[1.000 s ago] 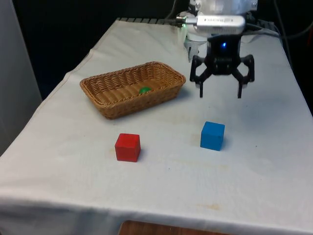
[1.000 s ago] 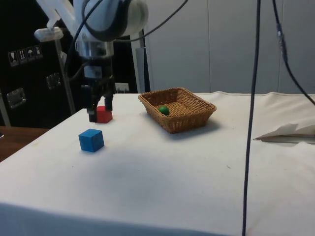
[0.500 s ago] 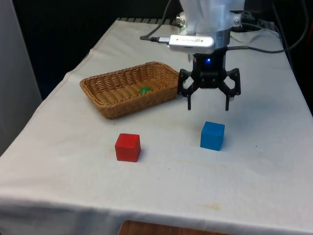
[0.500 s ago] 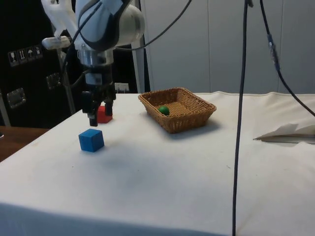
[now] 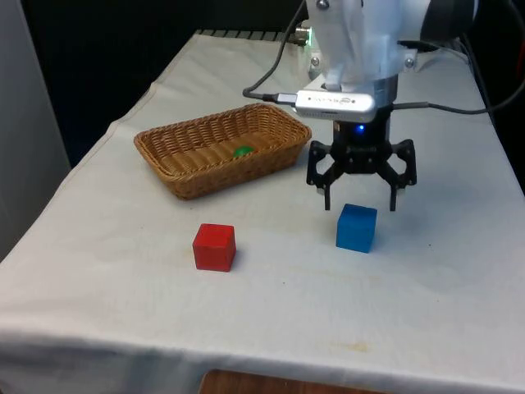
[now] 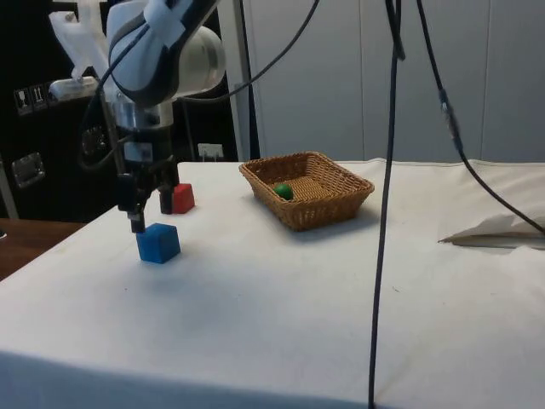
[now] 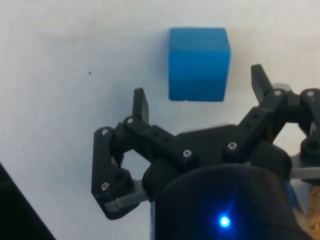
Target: Place all non-red objects into the basket.
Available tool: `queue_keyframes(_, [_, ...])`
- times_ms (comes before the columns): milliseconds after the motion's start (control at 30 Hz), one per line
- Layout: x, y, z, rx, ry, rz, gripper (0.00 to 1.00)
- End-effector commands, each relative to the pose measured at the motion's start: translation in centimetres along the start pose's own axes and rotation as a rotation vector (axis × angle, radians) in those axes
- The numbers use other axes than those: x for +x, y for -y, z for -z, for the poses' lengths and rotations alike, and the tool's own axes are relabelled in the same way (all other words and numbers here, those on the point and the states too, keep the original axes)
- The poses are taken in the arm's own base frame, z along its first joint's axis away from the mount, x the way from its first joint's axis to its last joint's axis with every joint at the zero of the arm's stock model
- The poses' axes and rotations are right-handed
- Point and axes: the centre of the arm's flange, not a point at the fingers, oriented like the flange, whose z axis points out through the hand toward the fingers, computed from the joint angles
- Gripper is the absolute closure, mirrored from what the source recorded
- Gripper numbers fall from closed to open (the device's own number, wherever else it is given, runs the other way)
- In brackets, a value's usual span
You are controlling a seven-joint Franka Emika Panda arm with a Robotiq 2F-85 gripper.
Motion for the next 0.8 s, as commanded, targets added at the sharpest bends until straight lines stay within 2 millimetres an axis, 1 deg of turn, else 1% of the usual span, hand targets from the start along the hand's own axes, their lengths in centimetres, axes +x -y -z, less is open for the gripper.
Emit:
queue_keyframes(0, [0.2, 0.3, -0.3, 0.002, 0.003, -0.002, 0.0])
queue_keyframes(133, [0.6, 0.7, -1.2, 0.005, 0.004, 0.0, 0.0])
queue_keyframes(167, [0.5, 0.6, -1.0, -0.002, 0.0, 0.004, 0.0])
queue_keyframes(400, [1.2, 0.7, -2.5, 0.004, 0.007, 0.001, 0.0])
queue_keyframes(500, [1.2, 0.6, -2.7, -0.006, 0.003, 0.003, 0.0])
queue_keyframes(567, [1.2, 0.7, -3.3, 0.0, 0.009, 0.003, 0.0])
queue_keyframes(767, [1.0, 0.7, -4.1, -0.006, 0.017, 0.004, 0.0])
